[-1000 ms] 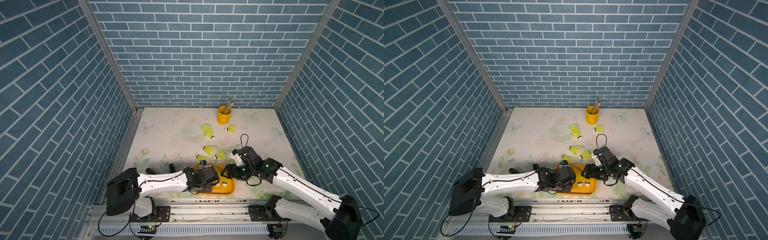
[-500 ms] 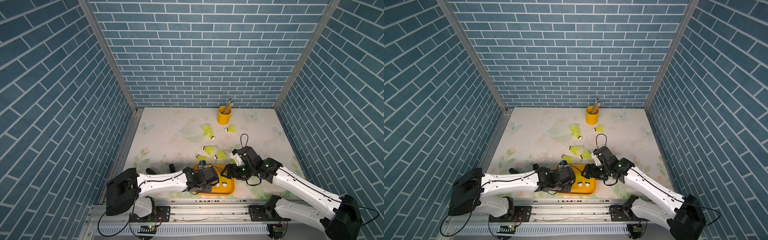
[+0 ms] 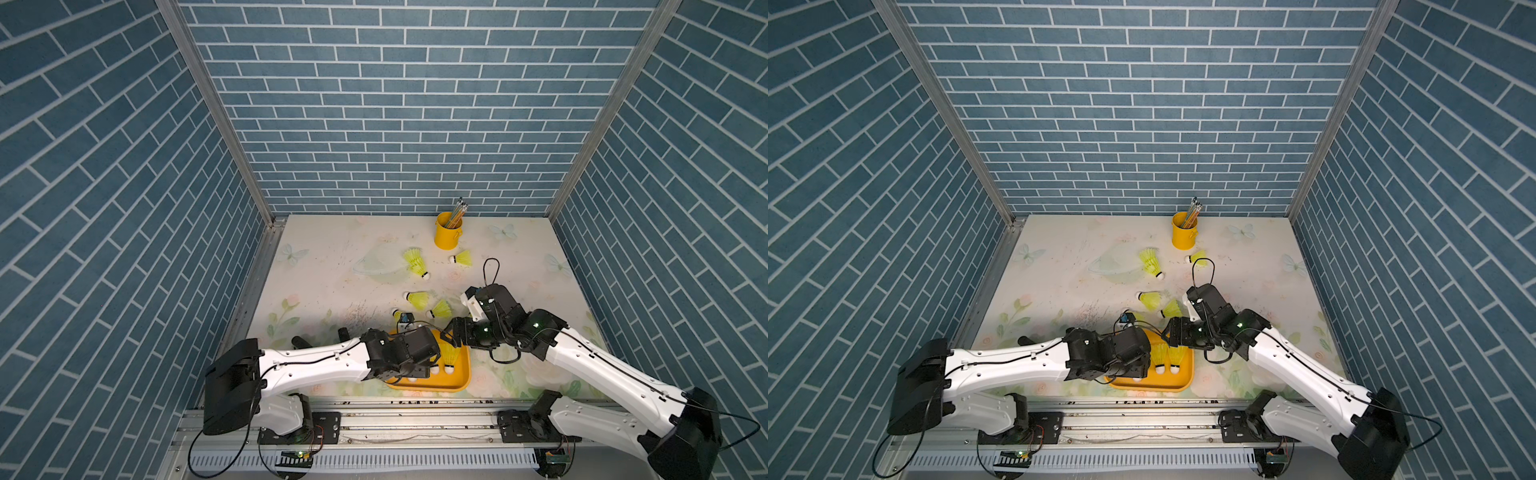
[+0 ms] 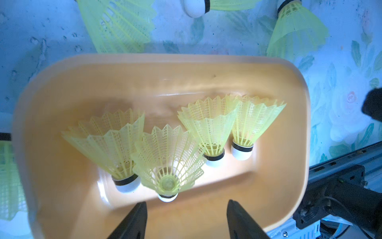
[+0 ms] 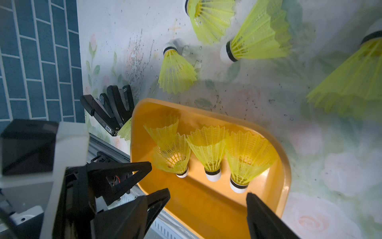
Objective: Put the shuttlecocks into the storage box
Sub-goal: Place the shuttlecock in the storage box, then pick up the shuttlecock at the center of the board.
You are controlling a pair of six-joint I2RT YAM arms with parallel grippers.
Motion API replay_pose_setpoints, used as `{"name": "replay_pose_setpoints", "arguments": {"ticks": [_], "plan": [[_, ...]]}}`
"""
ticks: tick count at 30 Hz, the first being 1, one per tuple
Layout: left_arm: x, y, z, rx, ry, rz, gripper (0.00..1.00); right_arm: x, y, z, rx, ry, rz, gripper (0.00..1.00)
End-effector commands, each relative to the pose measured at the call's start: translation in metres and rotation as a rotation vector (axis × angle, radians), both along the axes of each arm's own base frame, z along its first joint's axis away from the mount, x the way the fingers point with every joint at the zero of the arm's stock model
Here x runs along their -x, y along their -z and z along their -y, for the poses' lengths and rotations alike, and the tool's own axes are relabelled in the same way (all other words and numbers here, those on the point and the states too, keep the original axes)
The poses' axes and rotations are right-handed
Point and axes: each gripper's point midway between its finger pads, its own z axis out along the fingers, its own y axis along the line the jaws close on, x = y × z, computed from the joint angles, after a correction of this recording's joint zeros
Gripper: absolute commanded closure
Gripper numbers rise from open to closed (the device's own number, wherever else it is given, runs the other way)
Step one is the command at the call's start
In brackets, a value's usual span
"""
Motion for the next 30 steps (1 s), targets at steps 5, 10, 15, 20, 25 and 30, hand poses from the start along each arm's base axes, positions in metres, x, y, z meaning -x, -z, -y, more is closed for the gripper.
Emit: {"name": "replay_pose_setpoints", "arguments": {"ticks": [5, 10, 15, 20, 25, 30], "plan": [[-0.018, -0.040, 0.000, 0.025, 0.001, 0.107, 0.14, -0.030, -0.013, -0.002, 0.041, 0.133, 0.040, 0.30], [-0.042, -0.065, -0.007, 0.084, -0.006, 0.187, 0.00, -0.044, -0.007, -0.011, 0.041, 0.214, 0.004, 0.35], [-0.072, -0.082, -0.027, 0.118, -0.007, 0.253, 0.00, -0.062, -0.007, -0.019, 0.058, 0.300, 0.030, 0.31], [-0.104, -0.093, -0.046, 0.114, 0.028, 0.327, 0.00, -0.076, 0.005, -0.017, 0.084, 0.442, 0.010, 0.28], [-0.122, -0.096, -0.046, 0.144, 0.121, 0.377, 0.00, -0.086, 0.025, -0.019, 0.160, 0.560, -0.068, 0.31], [-0.137, -0.083, -0.049, 0.132, 0.203, 0.350, 0.01, -0.097, 0.033, -0.029, 0.159, 0.644, -0.102, 0.34]]}}
